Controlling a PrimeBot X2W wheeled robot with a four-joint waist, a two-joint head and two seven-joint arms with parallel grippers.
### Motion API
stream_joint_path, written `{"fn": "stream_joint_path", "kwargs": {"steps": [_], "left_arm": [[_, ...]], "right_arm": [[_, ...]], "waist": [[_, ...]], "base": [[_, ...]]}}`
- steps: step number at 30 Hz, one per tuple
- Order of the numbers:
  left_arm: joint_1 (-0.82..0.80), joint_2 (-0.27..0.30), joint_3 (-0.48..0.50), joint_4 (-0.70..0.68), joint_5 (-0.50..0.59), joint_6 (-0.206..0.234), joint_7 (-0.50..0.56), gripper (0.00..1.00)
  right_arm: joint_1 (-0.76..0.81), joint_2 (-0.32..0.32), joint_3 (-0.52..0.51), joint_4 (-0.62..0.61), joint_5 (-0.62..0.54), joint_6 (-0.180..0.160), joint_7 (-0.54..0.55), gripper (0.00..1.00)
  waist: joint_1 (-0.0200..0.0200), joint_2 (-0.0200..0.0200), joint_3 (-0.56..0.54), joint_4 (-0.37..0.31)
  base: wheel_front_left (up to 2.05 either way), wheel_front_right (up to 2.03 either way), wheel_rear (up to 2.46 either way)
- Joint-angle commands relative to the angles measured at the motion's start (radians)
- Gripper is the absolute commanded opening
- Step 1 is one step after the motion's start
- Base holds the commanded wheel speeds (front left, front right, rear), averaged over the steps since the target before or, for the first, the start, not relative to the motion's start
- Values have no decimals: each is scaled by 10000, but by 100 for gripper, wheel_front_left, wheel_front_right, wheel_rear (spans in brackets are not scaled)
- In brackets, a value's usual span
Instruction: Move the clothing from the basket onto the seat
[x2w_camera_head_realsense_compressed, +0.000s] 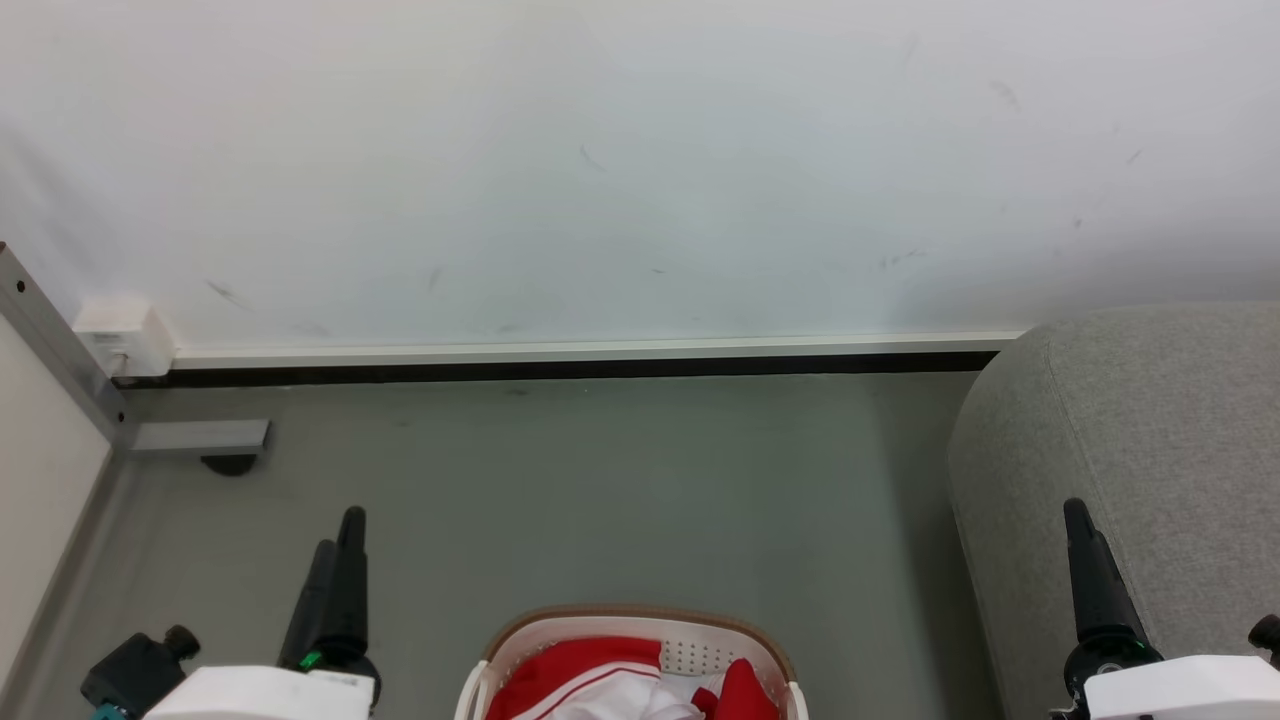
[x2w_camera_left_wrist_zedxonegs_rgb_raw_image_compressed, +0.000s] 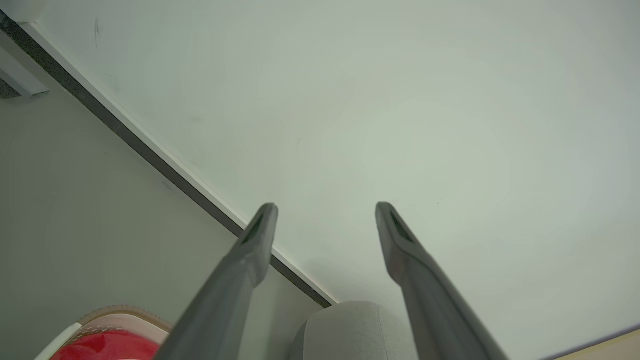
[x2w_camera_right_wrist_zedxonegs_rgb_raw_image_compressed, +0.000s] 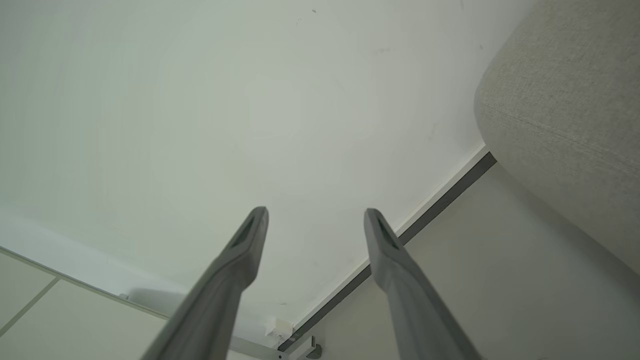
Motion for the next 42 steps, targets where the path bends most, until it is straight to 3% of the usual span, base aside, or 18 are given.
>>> {"fn": "stream_joint_path", "kwargs": {"steps": [1,19,42], "left_arm": [[-26,84,-52,-228,671,22,-131,100],[102,184,-415,-274,3861,496,-673,100],[237,454,-1069,-246,6388,944,-1278,100]], "right_arm": [[-236,-62,40,-224,-565,-7,-130,100],[-185,-53,493,43,-4330,-10,-660,100],[-336,93,643,677,-7100,-13,-1274,100]], "waist": [[0,0,1,-6],[0,0,-32,-39],[0,0,-106,-122]], "base": [[0,0,0],[0,0,0],[0,0,0]]}}
